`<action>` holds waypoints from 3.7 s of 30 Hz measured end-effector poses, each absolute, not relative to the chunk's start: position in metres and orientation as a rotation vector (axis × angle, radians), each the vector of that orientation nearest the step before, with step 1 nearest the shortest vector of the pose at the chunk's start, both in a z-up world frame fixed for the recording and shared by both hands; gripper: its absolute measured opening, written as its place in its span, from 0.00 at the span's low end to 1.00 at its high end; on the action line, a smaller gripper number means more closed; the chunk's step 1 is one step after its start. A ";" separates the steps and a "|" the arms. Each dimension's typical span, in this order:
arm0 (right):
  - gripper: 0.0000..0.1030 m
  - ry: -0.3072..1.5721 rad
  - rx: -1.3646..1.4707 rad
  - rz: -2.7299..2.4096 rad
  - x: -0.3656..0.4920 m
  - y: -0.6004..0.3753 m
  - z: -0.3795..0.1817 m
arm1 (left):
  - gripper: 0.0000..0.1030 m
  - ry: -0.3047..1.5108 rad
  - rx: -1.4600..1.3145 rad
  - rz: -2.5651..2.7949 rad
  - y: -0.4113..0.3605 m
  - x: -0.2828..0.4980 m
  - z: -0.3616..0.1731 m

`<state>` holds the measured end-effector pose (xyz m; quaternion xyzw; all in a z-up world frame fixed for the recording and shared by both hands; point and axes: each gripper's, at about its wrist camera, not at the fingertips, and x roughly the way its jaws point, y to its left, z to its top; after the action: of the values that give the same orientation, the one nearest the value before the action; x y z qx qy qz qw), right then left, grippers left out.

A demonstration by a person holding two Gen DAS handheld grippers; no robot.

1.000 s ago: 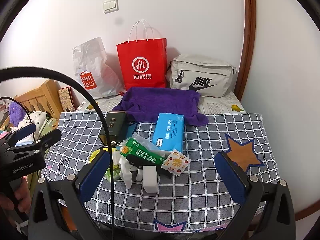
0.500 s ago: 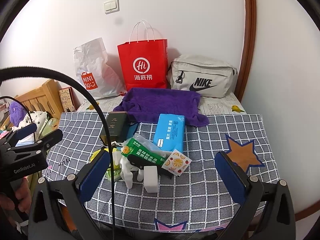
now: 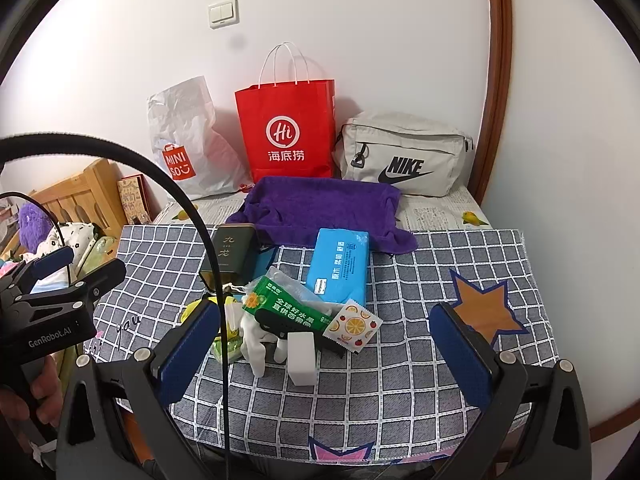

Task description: Organize soft objects

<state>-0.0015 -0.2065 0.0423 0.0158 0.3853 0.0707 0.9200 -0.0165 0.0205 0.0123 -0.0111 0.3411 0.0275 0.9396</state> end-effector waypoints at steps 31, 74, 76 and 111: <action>0.98 1.035 0.025 0.213 0.041 -0.191 -0.072 | 1.00 0.825 -0.085 0.115 0.072 0.021 -0.040; 0.29 1.050 -0.005 0.322 0.068 -0.184 -0.092 | 0.10 1.048 -0.208 -0.184 0.086 0.087 -0.166; 0.29 1.040 -0.003 0.322 0.070 -0.187 -0.086 | 0.10 1.033 -0.221 -0.193 0.089 0.085 -0.157; 0.29 0.890 0.018 0.319 0.166 -0.215 -0.028 | 0.09 0.871 -0.195 -0.228 0.094 0.169 -0.050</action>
<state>0.1661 -0.2147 -0.0282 0.0085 0.4286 0.1537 0.8903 0.1692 0.0939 -0.0499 -0.0939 0.4203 -0.1101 0.8958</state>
